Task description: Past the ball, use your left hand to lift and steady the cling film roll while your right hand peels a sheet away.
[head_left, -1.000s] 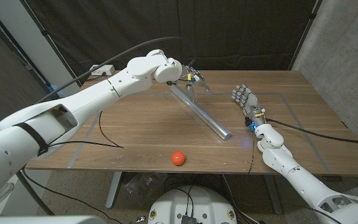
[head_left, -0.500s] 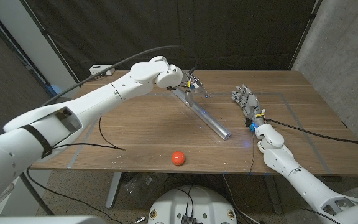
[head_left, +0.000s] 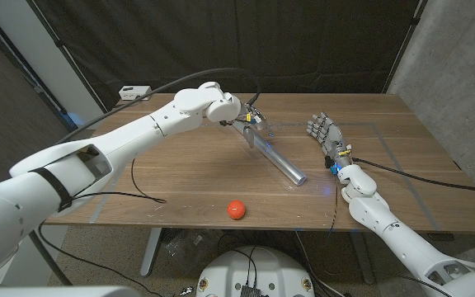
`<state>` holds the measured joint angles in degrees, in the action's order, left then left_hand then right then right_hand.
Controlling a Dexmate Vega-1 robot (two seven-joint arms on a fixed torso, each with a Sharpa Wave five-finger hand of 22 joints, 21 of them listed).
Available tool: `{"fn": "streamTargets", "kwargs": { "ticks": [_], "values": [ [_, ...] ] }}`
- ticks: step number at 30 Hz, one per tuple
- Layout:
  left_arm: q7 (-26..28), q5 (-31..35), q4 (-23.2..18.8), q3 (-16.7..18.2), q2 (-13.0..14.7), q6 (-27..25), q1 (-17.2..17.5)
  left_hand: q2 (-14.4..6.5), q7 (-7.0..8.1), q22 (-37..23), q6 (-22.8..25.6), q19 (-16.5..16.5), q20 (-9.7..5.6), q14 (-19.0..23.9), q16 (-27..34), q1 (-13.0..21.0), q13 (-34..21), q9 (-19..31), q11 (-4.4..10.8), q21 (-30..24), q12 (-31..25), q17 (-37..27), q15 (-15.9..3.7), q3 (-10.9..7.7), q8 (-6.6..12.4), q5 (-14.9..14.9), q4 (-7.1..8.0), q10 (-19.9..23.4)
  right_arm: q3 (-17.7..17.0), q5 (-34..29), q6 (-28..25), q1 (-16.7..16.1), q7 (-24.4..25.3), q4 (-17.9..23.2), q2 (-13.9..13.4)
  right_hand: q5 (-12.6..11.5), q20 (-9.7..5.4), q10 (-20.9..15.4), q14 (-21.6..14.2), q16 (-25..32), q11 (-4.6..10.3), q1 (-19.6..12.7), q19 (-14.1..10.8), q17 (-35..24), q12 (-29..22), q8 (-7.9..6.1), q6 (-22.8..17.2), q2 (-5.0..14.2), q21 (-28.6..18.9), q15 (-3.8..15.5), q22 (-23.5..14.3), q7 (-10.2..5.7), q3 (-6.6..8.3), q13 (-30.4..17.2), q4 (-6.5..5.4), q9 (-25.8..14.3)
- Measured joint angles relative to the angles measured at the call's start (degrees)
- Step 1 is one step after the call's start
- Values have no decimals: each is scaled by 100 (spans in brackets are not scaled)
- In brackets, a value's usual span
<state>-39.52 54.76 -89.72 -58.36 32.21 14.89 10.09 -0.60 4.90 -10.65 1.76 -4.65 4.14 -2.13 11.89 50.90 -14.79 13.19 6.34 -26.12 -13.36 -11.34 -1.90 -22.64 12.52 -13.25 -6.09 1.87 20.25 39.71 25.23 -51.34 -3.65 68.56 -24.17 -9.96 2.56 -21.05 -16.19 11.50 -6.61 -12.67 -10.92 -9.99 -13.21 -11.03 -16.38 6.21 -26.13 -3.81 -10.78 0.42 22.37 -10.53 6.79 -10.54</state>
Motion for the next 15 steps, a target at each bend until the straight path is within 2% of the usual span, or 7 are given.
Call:
{"fn": "streamTargets", "kwargs": {
  "ticks": [10, 15],
  "values": [
    [218, -26, 224, -67, -35, 83, 24, -112, 9, 0, 154, 231, -56, 214, 51, 112, -26, 0, 14, -77, -84, 1, 9, -23, 44, 35, -24, 174, 12, 2, -31, 42, -41, -43, 1, 0, 0, -31, 0, 0, 30, 0, 1, 0, 0, 0, -21, 0, 0, 0, 0, -22, 0, 0, 0, 0],
    [352, -76, 347, -98, -59, 132, 27, -131, 57, 0, 344, 385, -125, 397, 90, 135, -26, -1, 52, -94, -162, 10, -9, -23, 150, 45, -24, 404, 15, 6, -54, 55, -52, -50, -5, -22, 0, -31, 0, 0, 30, 0, 0, 0, 0, 0, -21, 0, 0, 0, 0, -21, 0, 0, 0, 0]
  ]
}}
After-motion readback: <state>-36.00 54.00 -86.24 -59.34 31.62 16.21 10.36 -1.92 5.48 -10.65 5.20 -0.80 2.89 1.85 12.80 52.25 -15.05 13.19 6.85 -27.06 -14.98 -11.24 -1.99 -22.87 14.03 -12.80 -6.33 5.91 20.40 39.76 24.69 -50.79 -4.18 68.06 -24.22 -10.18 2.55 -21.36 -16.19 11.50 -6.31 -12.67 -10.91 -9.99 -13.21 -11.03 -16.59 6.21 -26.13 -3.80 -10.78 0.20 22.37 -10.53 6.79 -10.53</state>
